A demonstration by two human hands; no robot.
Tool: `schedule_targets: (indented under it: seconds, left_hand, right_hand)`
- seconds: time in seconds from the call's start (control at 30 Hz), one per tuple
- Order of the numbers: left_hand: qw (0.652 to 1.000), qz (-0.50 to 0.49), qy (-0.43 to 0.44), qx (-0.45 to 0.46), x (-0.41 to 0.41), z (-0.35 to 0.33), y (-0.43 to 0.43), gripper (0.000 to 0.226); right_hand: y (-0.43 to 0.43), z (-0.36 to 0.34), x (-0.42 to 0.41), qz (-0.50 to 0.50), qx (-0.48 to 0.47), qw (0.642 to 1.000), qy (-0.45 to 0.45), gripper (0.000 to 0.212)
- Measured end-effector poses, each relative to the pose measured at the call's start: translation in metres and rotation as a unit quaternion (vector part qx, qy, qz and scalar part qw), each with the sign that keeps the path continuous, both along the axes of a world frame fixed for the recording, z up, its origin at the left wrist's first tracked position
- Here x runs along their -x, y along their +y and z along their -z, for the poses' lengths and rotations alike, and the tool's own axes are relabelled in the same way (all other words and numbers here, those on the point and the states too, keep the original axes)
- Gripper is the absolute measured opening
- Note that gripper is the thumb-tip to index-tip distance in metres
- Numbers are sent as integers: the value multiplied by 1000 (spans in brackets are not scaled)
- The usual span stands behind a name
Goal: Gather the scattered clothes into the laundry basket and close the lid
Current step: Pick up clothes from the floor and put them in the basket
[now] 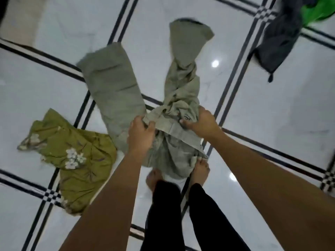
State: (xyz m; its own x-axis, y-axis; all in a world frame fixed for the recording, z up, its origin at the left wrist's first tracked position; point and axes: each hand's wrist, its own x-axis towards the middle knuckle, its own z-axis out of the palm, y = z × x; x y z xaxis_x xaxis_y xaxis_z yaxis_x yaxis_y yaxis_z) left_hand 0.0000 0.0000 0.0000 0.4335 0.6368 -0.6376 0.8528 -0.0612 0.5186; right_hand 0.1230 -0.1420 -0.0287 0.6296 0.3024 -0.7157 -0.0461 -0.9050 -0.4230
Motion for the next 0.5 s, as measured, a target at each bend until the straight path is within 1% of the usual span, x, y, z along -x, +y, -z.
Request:
schedule_targets:
  seconds: [0.07, 0.17, 0.2, 0.23, 0.3, 0.33, 0.4, 0.5]
  left_hand:
    - [1000, -1, 23, 2, -3, 48, 4, 45]
    - [999, -11, 40, 11, 1, 101, 9, 46]
    - [999, -12, 46, 10, 4, 115, 12, 46]
    - [999, -13, 48, 4, 8, 130, 16, 47]
    - [998, -27, 51, -9, 15, 153, 29, 51]
    - [998, -39, 54, -13, 18, 160, 34, 52]
    - [996, -64, 56, -19, 25, 171, 43, 51]
    - [995, -88, 44, -35, 34, 184, 55, 47]
  right_hand:
    - [15, 42, -4, 23, 12, 1000, 17, 101]
    - [33, 98, -7, 114, 14, 993, 25, 135]
    - [41, 109, -9, 139, 24, 990, 31, 144]
    - [49, 121, -10, 154, 33, 986, 48, 145]
    - [65, 134, -6, 144, 44, 985, 86, 136]
    - [73, 138, -1, 129, 51, 986, 93, 134]
    - [89, 149, 19, 113, 66, 987, 94, 137]
    - [112, 178, 53, 114, 113, 985, 66, 143]
